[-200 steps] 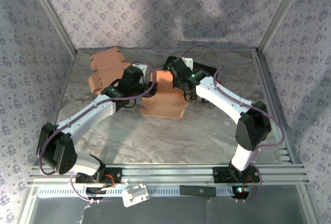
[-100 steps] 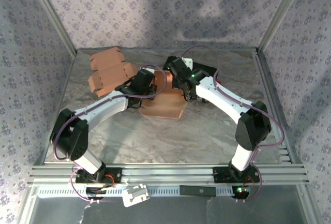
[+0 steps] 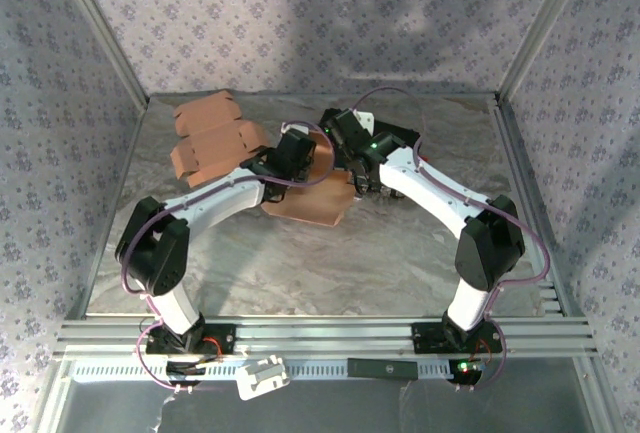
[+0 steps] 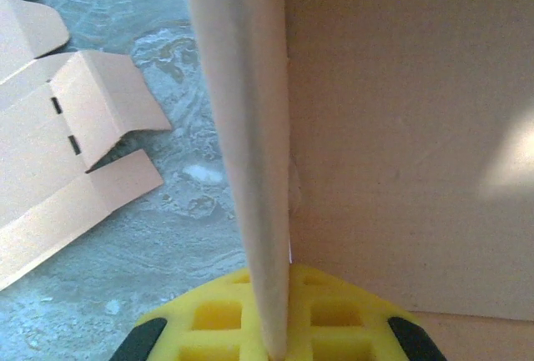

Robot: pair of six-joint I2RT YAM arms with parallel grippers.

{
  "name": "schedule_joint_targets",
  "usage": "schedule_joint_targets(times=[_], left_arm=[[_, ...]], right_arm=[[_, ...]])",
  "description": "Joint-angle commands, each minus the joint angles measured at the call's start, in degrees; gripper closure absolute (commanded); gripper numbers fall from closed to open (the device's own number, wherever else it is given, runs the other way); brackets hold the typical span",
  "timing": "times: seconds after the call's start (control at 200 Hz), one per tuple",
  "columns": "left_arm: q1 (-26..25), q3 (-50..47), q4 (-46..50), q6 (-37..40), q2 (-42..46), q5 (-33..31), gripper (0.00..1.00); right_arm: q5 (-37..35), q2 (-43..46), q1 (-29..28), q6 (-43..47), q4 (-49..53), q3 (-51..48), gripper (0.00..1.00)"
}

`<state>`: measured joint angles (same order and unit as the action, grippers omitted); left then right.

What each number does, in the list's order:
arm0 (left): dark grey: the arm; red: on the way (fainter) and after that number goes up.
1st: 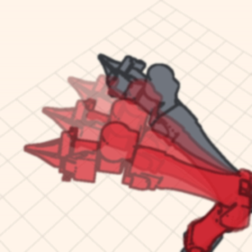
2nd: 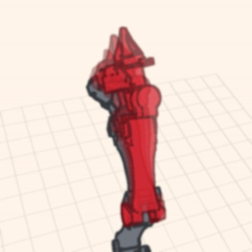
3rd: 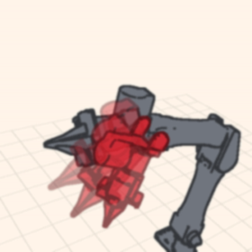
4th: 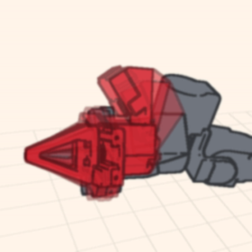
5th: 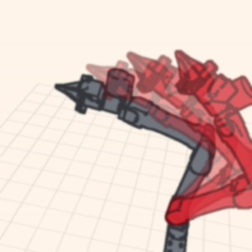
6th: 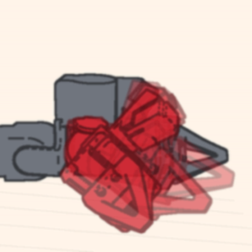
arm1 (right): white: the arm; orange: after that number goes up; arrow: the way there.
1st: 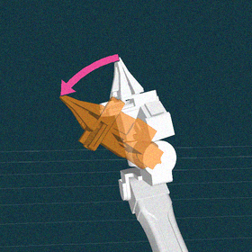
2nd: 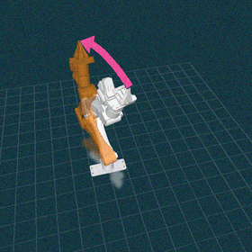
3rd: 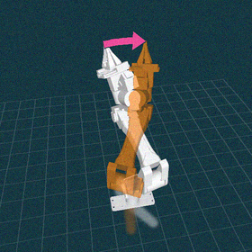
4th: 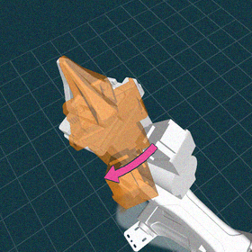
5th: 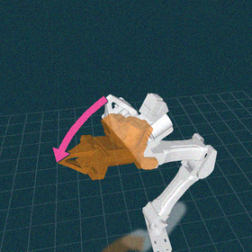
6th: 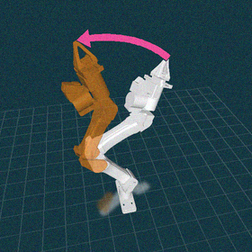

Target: Fold the paper box

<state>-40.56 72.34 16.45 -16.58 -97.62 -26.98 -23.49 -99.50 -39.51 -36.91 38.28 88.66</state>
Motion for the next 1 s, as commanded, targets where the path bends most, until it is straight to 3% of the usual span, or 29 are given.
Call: schedule_joint_targets(times=[0.0,0.145,0.19,0.275,0.33,0.4,0.555,0.645,0.785,0.859,0.994], left_arm=[[-1.37,1.90,4.24,-0.05,-1.30,-10.74,1.00],[-3.76,3.15,5.59,-1.32,-1.28,-15.79,0.99],[-3.80,3.40,6.06,-2.67,-0.94,-15.33,0.86],[-3.84,3.61,7.50,-5.83,0.40,-13.89,0.51],[-3.89,4.19,9.11,-8.30,1.83,-12.35,0.38],[-3.81,4.47,10.04,-11.50,4.97,-8.30,0.30],[-3.72,5.11,13.38,-20.16,13.19,2.13,0.25],[-4.00,5.60,15.05,-24.66,17.13,4.54,0.26],[-5.52,2.73,17.47,-30.55,24.37,3.24,0.31],[-8.40,-0.62,19.40,-33.87,29.49,0.13,0.38],[-13.81,-6.64,26.30,-43.56,36.42,-1.22,0.40]], right_arm=[[-1.20,-1.10,-0.47,-1.37,2.23,1.29,1.00],[-1.27,-1.30,-0.66,-3.45,2.26,0.61,1.00],[-1.02,-0.85,-0.50,-4.33,1.85,-0.08,1.00],[-1.06,0.35,-0.39,-6.22,0.92,-1.76,1.00],[-1.15,1.18,-0.22,-7.86,0.49,-3.03,1.00],[-0.82,2.05,0.14,-9.63,-0.72,-4.46,1.00],[-0.16,2.34,0.22,-13.37,-0.95,-5.25,1.00],[0.61,2.29,0.42,-16.34,-0.84,-5.74,1.00],[1.46,2.93,0.70,-22.00,-0.91,-7.23,1.00],[2.11,3.56,0.94,-25.26,-1.05,-8.33,1.00],[3.36,5.06,1.45,-30.34,-2.34,-11.02,1.00]])
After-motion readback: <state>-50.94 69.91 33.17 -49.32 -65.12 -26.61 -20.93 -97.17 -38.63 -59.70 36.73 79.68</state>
